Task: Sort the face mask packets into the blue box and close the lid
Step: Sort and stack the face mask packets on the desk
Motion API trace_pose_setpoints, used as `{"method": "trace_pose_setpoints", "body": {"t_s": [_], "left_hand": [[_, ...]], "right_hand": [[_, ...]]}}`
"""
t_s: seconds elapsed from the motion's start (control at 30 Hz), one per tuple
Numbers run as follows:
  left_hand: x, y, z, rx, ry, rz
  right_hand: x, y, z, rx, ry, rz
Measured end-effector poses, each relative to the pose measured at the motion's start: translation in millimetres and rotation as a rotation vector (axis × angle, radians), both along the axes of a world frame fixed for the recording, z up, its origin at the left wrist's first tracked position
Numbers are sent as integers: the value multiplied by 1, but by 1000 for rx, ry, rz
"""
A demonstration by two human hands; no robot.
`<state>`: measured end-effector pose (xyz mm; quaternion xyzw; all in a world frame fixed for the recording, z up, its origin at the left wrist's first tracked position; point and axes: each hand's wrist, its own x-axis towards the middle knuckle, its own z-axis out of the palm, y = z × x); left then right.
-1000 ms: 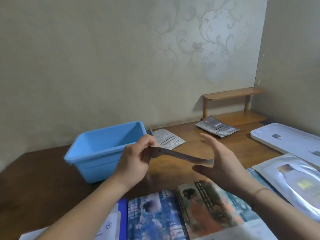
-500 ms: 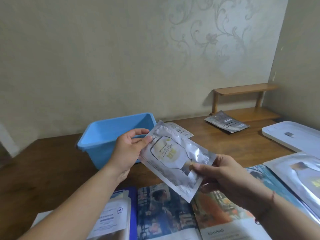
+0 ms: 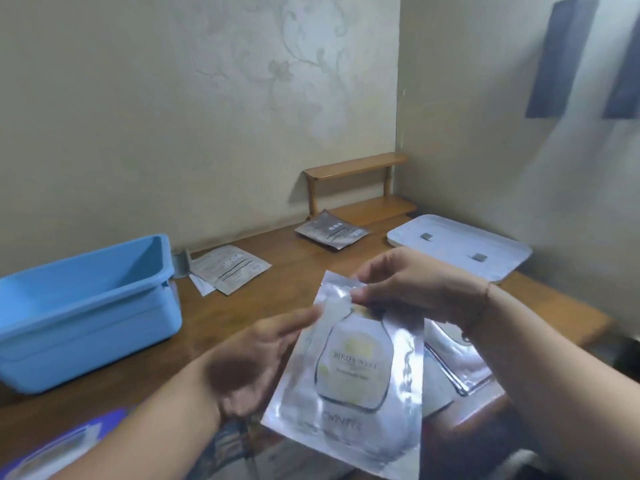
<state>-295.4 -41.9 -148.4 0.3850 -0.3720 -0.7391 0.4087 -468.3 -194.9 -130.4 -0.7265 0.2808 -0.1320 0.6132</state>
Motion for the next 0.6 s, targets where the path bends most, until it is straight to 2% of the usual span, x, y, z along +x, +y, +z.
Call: {"method": "trace_pose_setpoints", "body": {"t_s": [0.1, 0.17, 0.2, 0.3, 0.37, 0.43, 0.5, 0.6], "left_hand": [[-30, -24, -4, 13, -183, 218], [-43, -41, -7, 21, -153, 378], [-48, -49, -8, 30, -117, 461], [-61, -80, -14, 49, -26, 630], [-68, -104, -17, 45, -45, 651], [-72, -129, -21, 5, -164, 713], [-72, -153, -25, -42, -350, 797], [-67, -172, -36, -117, -725, 753]], "right_hand": [[-15, -6, -7, 73, -221, -273], [-38, -7, -15, 147, -368, -467], [-51, -6, -20, 161, -383, -505], [-82, 10, -33, 74, -230, -368], [-94, 10, -40, 27, -220, -373], [-108, -3, -42, -23, -253, -558], [-123, -19, -45, -98, -204, -674], [-138, -32, -58, -171, -61, -644]]}}
